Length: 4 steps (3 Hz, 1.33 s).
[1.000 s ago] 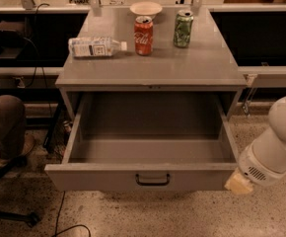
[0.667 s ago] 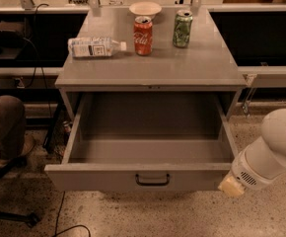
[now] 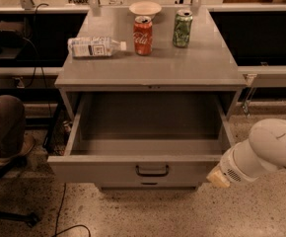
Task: Close top drawer
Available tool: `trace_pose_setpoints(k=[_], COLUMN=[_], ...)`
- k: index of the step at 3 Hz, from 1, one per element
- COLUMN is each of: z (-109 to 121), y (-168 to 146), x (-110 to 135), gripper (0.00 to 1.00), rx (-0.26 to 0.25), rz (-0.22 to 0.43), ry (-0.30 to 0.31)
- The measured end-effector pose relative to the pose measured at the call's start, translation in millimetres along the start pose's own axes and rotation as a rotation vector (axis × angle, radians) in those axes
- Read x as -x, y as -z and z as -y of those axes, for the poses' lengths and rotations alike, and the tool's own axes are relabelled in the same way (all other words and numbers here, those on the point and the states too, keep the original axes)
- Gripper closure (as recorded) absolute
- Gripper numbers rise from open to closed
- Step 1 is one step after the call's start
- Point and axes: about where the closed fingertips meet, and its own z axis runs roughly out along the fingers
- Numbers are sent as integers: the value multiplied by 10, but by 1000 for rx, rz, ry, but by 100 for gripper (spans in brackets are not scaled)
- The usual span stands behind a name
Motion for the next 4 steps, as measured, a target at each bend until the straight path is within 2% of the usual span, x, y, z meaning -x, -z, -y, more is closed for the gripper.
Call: trace_pose_setpoints(k=[2, 3, 4], z=[240, 391, 391], y=[-82, -160, -160], x=[560, 858, 858], gripper=[100, 100, 100], rx=[-65, -80, -80], rz=[146, 220, 220], ry=[54, 84, 84])
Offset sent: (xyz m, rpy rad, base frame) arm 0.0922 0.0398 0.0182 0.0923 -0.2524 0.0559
